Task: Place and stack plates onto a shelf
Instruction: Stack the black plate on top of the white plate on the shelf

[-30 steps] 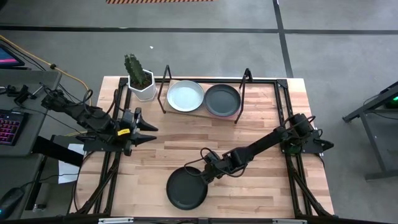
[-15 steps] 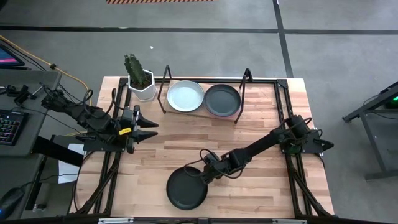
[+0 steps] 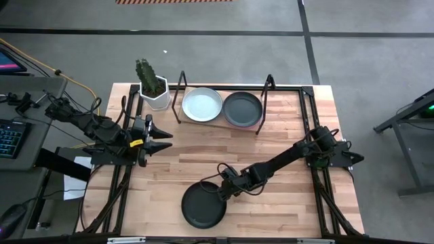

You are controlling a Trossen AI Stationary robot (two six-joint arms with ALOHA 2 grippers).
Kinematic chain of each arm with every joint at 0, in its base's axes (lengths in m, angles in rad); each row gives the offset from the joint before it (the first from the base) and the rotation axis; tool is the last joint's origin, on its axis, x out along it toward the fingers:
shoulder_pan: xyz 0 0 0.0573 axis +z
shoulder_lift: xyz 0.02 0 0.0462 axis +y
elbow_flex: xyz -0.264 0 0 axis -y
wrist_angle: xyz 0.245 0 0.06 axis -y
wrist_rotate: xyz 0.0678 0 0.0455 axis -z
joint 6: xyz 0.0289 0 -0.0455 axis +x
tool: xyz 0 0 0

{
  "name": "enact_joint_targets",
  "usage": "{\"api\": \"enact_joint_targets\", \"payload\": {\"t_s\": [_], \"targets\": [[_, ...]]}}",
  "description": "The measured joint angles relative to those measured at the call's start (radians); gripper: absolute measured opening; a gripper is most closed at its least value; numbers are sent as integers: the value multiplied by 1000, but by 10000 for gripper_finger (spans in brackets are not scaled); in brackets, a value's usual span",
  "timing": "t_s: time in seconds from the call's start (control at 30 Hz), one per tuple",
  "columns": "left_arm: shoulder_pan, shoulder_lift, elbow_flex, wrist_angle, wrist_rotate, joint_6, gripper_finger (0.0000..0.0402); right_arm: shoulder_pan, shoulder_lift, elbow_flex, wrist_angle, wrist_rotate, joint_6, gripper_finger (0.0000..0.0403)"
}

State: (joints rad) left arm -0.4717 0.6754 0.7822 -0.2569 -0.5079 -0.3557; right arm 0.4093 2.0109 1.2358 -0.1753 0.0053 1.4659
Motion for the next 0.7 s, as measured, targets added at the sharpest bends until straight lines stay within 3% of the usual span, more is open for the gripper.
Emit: {"api": "enact_joint_targets", "payload": {"t_s": [0.27,0.37,0.53,0.7], "targets": [[0,0,0,5,-16,0,152,20,14,0,32,-8,26,181],[0,0,0,9,-30,0,152,19,14,0,29,-5,38,137],[0,0,0,8,-31,0,152,19,14,0,28,16,24,18],[0,-4,0,23,-36,0,152,10,-2,0,37,13,9,6]]}}
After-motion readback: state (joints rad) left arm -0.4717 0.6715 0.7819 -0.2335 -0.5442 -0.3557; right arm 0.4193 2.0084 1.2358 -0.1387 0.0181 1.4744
